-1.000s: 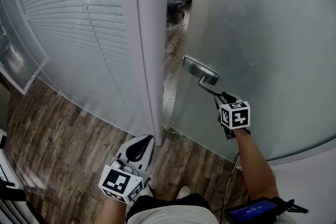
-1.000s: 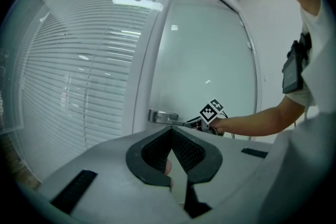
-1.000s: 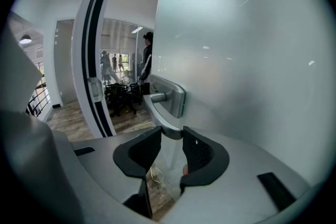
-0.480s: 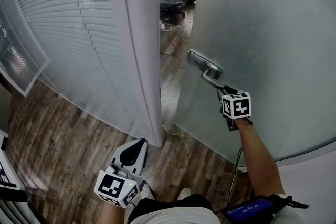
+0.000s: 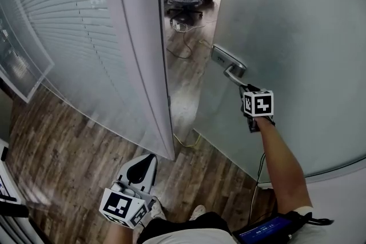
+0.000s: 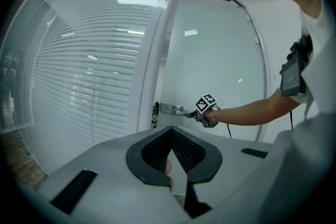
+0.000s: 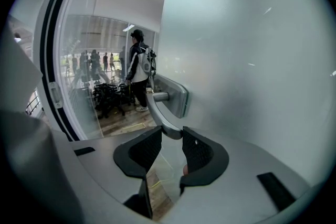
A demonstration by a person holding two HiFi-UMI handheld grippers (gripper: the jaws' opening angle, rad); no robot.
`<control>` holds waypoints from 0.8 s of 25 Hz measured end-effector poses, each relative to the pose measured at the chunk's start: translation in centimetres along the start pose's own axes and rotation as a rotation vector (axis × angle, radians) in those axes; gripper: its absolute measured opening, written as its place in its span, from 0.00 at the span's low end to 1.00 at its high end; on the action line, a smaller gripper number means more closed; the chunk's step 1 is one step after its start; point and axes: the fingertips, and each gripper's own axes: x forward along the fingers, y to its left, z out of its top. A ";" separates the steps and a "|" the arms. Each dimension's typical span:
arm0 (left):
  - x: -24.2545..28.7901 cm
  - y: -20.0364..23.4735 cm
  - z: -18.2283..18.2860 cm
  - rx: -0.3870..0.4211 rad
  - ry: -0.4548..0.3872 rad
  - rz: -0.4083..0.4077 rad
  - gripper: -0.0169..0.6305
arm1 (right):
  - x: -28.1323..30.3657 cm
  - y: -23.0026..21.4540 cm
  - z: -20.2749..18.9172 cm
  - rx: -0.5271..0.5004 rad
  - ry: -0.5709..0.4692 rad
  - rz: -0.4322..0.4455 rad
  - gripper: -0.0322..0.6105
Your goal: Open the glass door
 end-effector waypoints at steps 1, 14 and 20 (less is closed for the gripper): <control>0.1 0.1 0.2 -0.003 -0.001 0.006 0.02 | 0.2 -0.4 0.2 -0.001 0.002 -0.005 0.25; 0.7 0.0 -1.9 0.000 -0.013 0.066 0.03 | 2.9 -5.2 -0.3 0.043 -0.018 -0.066 0.24; 0.8 0.3 -0.9 -0.005 -0.009 0.082 0.02 | 3.6 -6.8 1.0 0.033 0.003 -0.080 0.24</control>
